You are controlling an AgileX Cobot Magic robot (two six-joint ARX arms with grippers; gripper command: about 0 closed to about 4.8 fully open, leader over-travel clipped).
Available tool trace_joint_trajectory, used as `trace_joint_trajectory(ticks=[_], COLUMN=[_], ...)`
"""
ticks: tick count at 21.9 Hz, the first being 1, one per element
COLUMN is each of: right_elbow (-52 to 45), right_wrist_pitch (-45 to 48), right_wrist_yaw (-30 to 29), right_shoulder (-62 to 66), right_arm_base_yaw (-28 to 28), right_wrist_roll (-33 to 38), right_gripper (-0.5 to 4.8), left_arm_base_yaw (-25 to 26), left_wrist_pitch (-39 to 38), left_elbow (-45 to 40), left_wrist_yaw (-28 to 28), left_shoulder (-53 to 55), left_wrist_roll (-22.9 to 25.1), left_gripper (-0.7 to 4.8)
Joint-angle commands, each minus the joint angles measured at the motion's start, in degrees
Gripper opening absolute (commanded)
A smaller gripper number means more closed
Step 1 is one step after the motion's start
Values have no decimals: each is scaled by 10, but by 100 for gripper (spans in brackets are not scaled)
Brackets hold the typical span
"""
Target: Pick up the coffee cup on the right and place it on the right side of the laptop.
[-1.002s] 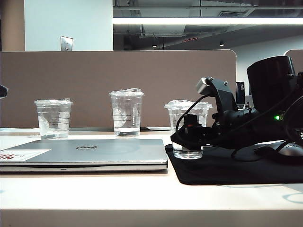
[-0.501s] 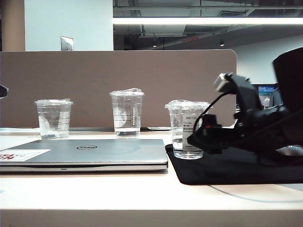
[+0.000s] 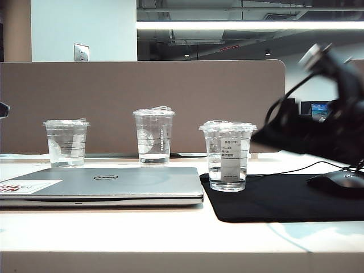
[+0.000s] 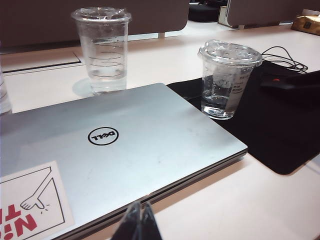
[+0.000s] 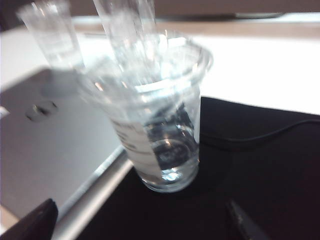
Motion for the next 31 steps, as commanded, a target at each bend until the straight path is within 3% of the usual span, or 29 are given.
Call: trace_joint_trajectory(ticks=[1,2,3,5,8,11,12,13,18,23,27,31], right_elbow=[-31,-39,-56,-66,-64,-61,-56,-50,2,57,75,75], right_wrist_pitch=[16,16,13,-19,-87,-90,-102,-114,-206,-273,-292,-317], right_wrist_yaw=[0,-3,-11,-10,24,63,81,97,158,158,165,230], right_shoulder=[-75,-97,-148,-215,-294,-339,-348,-356,-382,-385,-385,-386], right_arm_base_yaw=[1,1,1,1,1,1,1,1,1,1,1,0], right_wrist_roll=[71,78,80,80,77,77,77,77,73,-3,-7,-10], right_gripper=[407,329,145,45,45,38,-2,-7,-9,-9,-9,-9], left_arm_base_yaw=[13,24,64,137,222,254,259,263,280,279,279,279], left_wrist_pitch=[8,8,8,8,8,8,8,8,12,44,54,54], left_elbow=[2,2,2,2,2,2,2,2,2,2,2,2], left_wrist_yaw=[3,7,21,30,25,25,25,25,25,26,26,26], left_shoulder=[0,0,0,0,0,0,0,0,0,0,0,0], left_wrist_roll=[1,1,1,1,1,1,1,1,1,1,1,1], left_gripper=[-5,-5,-5,-5,-5,-5,-5,-5,-5,-5,-5,-5])
